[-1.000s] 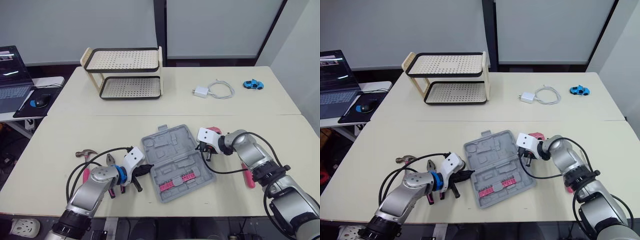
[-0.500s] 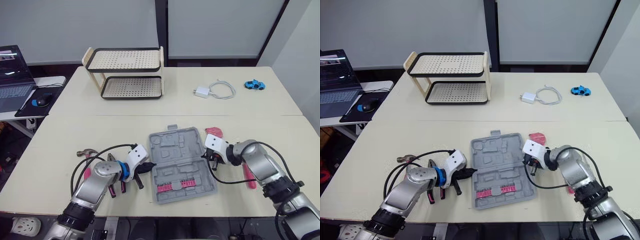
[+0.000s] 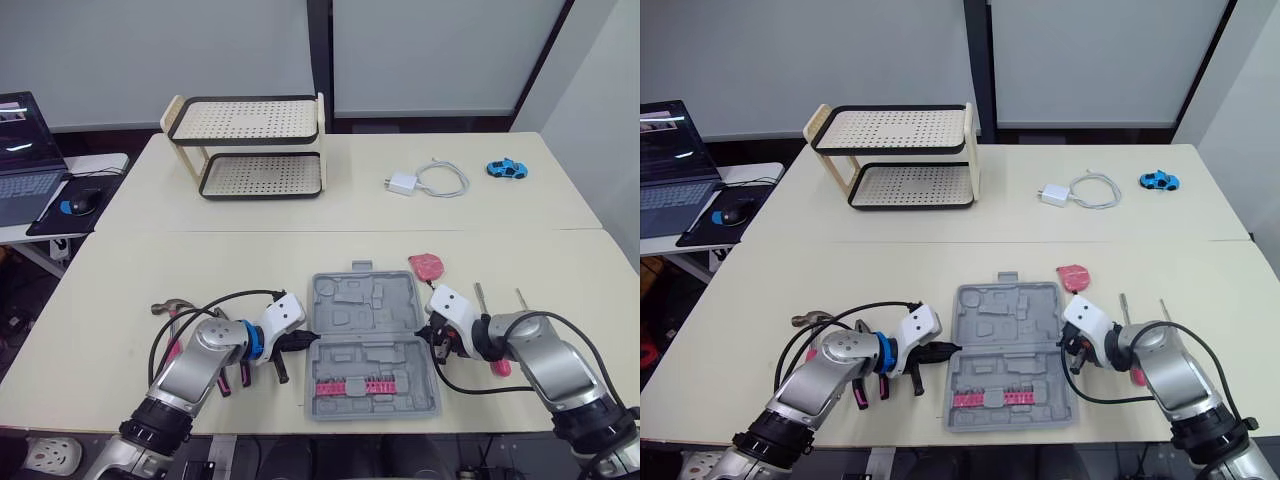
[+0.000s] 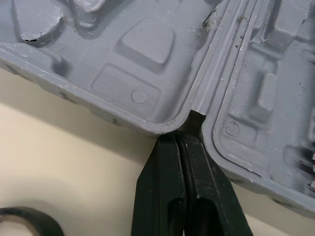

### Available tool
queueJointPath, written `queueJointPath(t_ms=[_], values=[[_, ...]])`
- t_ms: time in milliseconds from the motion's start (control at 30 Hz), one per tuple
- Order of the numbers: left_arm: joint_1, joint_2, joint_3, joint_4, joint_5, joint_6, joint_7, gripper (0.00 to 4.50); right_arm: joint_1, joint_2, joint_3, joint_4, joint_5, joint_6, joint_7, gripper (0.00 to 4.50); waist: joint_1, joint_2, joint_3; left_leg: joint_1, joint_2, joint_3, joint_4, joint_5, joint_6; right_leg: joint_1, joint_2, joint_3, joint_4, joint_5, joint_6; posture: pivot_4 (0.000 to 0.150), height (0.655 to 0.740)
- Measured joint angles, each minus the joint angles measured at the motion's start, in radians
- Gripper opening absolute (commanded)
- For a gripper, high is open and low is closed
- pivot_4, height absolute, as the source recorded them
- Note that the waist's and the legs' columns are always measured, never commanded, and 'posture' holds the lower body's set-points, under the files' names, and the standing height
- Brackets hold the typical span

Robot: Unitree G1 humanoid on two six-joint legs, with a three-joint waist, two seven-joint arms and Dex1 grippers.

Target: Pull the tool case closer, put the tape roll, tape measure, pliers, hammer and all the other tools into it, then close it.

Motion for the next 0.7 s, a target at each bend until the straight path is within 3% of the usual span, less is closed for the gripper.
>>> queueJointPath(t_ms=[700], values=[[-0.02,0.011,-0.054,-0.007,0.021,-0.013,-0.088,0.02,0.149,-0.058,-0.058,-0.181,0.13,0.139,-0.107,0.04,0.0,0.0,0.0,0.0,0.0,0.0,0.0,0.0,0.001,0.0,0.0,0.0,0.0,0.0,0.0,0.15,0.74]])
